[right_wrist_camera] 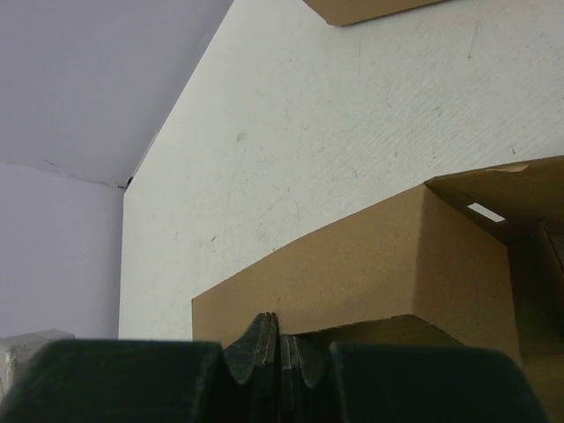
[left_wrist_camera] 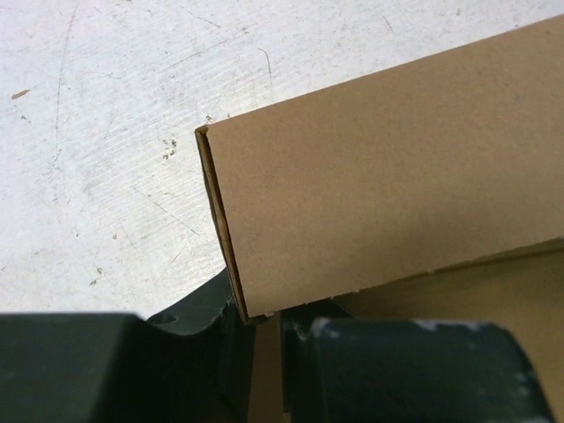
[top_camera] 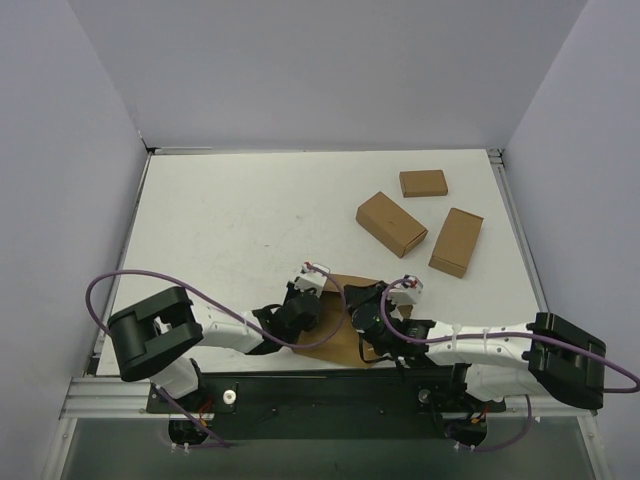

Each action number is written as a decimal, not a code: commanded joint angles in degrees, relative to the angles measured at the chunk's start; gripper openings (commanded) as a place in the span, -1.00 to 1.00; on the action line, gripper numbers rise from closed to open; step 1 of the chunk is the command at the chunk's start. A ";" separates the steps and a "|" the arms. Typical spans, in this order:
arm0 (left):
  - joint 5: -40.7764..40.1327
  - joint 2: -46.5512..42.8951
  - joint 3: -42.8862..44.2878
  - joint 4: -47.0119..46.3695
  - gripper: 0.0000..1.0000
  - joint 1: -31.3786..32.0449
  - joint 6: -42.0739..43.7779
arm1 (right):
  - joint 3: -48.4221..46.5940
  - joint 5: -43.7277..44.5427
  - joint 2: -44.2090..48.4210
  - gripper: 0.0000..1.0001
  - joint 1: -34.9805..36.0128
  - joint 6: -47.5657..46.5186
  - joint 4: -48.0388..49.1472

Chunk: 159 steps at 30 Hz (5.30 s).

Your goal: Fold the paper box

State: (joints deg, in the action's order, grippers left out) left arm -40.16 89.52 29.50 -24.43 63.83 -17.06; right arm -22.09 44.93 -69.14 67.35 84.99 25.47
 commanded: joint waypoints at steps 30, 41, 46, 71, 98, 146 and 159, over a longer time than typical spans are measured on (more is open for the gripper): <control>33.66 -7.25 7.33 24.07 -1.00 -16.46 0.01 | -10.61 -6.16 34.96 0.47 2.26 -31.37 -52.54; 34.01 -6.11 8.56 26.17 -1.00 -16.81 0.01 | -10.52 -4.24 23.10 0.47 3.58 -30.41 -53.42; 33.57 -6.37 8.65 26.18 -1.00 -17.07 -0.34 | -11.13 -3.97 18.35 -0.07 3.66 -29.18 -53.34; 17.66 -4.17 13.31 34.27 -1.00 -16.81 -8.08 | -14.04 -2.04 15.88 -1.00 6.30 -22.76 -58.87; 7.98 -0.57 15.95 38.51 -1.00 -13.83 -11.77 | -16.15 0.86 13.95 -1.00 9.02 -20.48 -60.02; 52.55 -10.16 13.13 7.91 0.46 -32.72 -13.97 | -13.16 7.19 6.13 -1.00 12.10 -16.88 -59.49; 54.93 -4.00 11.82 1.76 0.18 -34.21 -14.93 | -13.68 6.93 4.90 -0.99 12.10 -16.70 -59.49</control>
State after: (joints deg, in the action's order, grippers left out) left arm 12.58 84.23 40.05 -17.23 30.02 -31.31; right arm -35.75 50.09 -63.33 78.91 67.55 -32.08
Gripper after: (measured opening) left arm 0.615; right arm 0.042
